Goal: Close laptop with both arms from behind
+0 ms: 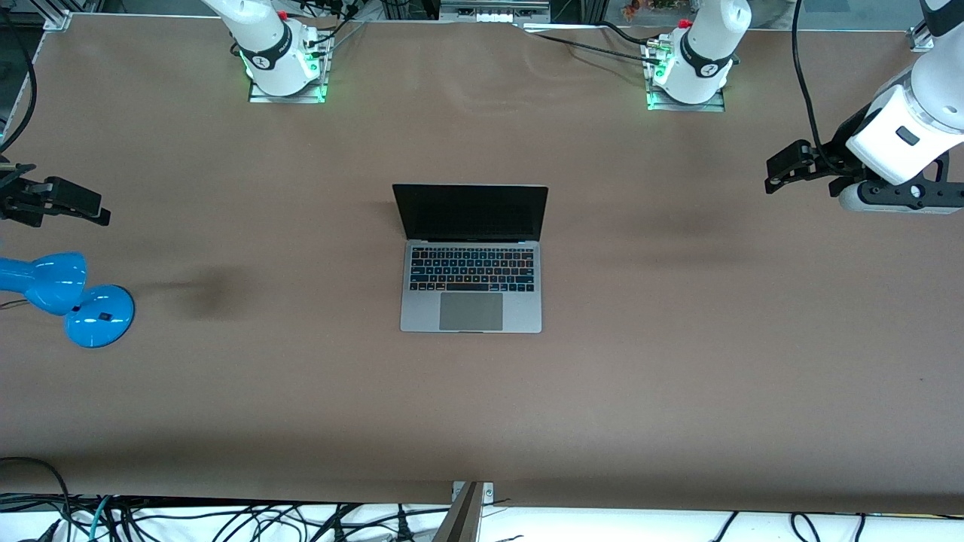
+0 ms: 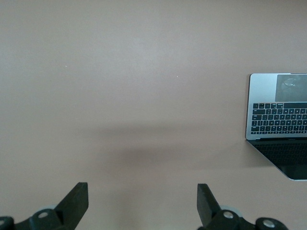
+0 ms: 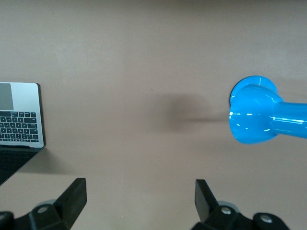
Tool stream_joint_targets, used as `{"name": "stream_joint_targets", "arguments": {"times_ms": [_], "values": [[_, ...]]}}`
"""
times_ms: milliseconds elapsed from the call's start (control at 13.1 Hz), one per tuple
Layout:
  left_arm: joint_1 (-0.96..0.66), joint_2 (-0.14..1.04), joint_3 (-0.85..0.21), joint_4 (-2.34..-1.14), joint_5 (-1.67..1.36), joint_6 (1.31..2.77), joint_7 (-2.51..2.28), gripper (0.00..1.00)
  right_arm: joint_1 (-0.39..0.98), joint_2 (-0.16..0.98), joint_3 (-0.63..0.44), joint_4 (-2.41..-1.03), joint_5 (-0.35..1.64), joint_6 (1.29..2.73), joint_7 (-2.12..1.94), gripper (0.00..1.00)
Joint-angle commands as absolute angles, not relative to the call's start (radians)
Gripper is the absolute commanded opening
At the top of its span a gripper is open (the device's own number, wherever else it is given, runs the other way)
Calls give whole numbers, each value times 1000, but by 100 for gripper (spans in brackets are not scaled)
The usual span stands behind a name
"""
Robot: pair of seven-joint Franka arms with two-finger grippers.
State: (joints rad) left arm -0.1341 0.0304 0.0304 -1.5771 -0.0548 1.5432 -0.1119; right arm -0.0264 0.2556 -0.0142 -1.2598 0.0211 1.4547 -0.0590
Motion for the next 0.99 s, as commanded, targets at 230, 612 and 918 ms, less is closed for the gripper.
{"name": "stream_joint_targets", "arguments": {"times_ms": [230, 612, 918], "values": [[-140, 5, -6, -1601, -66, 1559, -156, 100, -43, 252, -11, -1259, 37, 1460, -75, 100], [-138, 0, -110, -1603, -66, 1555, -296, 100, -43, 252, -11, -1259, 38, 1460, -80, 100], [-138, -2, -199, -1605, -66, 1554, -398, 100, -23, 252, 3, -1259, 51, 1450, -77, 91]]}}
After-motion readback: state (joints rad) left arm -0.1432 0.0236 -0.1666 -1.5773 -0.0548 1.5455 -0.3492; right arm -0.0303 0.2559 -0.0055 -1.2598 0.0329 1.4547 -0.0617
